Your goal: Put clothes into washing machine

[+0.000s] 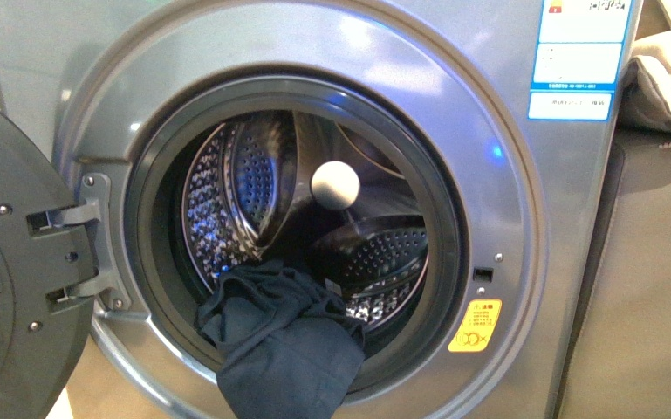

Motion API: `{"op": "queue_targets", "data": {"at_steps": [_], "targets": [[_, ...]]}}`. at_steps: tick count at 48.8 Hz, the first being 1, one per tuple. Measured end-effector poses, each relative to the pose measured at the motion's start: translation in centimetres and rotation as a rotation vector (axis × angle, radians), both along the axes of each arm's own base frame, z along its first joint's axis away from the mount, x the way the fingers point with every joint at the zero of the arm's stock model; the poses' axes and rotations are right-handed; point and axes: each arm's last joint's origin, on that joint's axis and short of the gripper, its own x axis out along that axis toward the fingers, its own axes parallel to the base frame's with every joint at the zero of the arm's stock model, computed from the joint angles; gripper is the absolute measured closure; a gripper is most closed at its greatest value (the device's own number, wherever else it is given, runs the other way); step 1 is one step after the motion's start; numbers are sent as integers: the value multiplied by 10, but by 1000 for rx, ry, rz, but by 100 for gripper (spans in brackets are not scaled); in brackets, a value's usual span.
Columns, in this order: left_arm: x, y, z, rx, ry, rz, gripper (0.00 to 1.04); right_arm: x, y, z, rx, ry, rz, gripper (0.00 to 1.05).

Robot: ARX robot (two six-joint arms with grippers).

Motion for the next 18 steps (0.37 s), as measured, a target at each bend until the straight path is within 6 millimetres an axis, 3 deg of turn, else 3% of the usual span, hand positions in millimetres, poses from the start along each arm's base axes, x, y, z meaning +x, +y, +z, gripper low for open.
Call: {"op": "queue_targets", "data": {"at_steps": [18], "targets": [[0,0,0,0,0,0,7,0,0,0,0,0,0,8]]}}
